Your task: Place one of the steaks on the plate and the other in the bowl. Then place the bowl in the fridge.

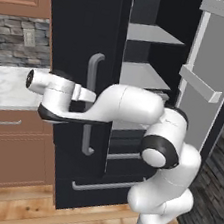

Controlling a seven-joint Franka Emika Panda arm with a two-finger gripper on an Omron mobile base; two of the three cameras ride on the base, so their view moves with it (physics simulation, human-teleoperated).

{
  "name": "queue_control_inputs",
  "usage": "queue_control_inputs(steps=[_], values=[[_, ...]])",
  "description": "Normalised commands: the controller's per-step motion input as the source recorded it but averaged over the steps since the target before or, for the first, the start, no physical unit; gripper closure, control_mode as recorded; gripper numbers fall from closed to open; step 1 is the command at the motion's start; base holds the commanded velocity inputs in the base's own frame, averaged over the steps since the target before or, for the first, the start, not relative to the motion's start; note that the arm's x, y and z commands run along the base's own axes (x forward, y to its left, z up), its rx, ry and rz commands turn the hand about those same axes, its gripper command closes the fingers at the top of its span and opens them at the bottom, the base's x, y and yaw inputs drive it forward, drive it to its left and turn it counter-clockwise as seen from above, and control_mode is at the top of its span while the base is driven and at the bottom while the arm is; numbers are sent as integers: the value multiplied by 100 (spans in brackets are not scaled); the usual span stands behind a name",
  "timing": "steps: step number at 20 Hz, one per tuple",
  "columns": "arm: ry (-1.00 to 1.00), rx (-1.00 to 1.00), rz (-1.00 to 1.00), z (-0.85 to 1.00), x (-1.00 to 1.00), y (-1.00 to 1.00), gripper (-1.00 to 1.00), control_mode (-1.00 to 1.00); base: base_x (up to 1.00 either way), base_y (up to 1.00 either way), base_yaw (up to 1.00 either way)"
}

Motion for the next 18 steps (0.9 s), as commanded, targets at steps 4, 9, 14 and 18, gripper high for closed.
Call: queue_control_inputs(steps=[4, 9, 14, 18], values=[[-51, 18, 8, 0, -18, 0, 100, -100, 0, 0, 0], [-72, 9, 27, -17, -14, -12, 100, -100, 0, 0, 0], [-9, 0, 10, 7, 19, -15, 100, -100, 0, 0, 0], [10, 0, 0, 13, 26, 12, 100, -100, 0, 0, 0]])
